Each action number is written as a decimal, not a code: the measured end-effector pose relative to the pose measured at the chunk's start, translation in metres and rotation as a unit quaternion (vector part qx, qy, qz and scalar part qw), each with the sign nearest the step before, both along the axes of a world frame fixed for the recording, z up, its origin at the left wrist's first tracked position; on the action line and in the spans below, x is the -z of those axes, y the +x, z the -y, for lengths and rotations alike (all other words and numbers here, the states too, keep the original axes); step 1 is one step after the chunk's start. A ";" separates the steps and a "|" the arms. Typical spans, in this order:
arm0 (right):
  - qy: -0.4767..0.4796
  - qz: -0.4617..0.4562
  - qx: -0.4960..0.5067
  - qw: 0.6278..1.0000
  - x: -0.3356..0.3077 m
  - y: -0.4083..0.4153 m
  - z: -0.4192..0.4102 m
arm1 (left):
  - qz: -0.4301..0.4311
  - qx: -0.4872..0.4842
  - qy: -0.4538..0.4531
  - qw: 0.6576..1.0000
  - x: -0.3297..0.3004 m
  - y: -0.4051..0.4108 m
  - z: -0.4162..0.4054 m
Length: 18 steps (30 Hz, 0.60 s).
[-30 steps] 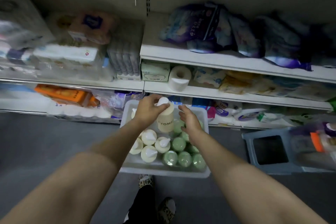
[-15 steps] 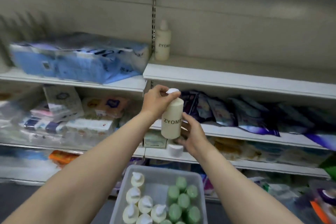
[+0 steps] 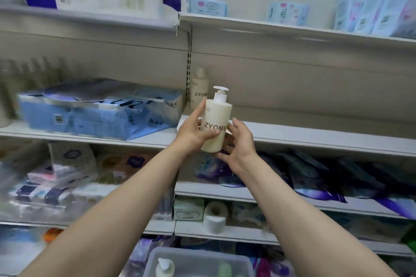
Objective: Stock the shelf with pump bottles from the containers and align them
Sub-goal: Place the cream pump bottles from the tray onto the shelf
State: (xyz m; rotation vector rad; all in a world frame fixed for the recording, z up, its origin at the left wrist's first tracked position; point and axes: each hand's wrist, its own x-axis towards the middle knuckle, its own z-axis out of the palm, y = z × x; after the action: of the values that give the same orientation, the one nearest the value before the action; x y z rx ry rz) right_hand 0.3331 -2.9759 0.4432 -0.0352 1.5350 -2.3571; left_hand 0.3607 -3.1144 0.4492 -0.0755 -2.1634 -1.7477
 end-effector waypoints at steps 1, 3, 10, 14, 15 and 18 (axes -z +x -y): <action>0.006 -0.015 0.001 1.000 -0.004 -0.004 0.003 | -0.013 -0.014 -0.015 1.000 -0.003 -0.004 0.003; 0.022 -0.043 0.006 0.999 -0.011 -0.011 0.011 | -0.029 -0.045 -0.034 0.998 -0.008 -0.012 0.010; 0.100 -0.120 -0.015 0.988 -0.015 -0.050 0.046 | -0.017 -0.119 -0.028 0.992 -0.002 -0.049 0.037; 0.109 -0.117 -0.036 0.986 -0.007 -0.083 0.063 | -0.010 -0.124 -0.024 0.992 0.010 -0.077 0.054; 0.109 -0.116 -0.040 0.987 -0.007 -0.092 0.068 | -0.011 -0.123 -0.023 0.992 0.011 -0.084 0.058; 0.102 -0.106 -0.047 0.988 -0.006 -0.116 0.081 | 0.001 -0.105 -0.003 0.995 0.009 -0.107 0.072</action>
State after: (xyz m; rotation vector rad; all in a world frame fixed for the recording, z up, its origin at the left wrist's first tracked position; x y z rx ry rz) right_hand 0.2167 -3.0569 0.4492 -0.3129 1.8249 -2.1691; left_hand 0.2534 -3.1866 0.4401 0.1460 -2.0934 -1.6236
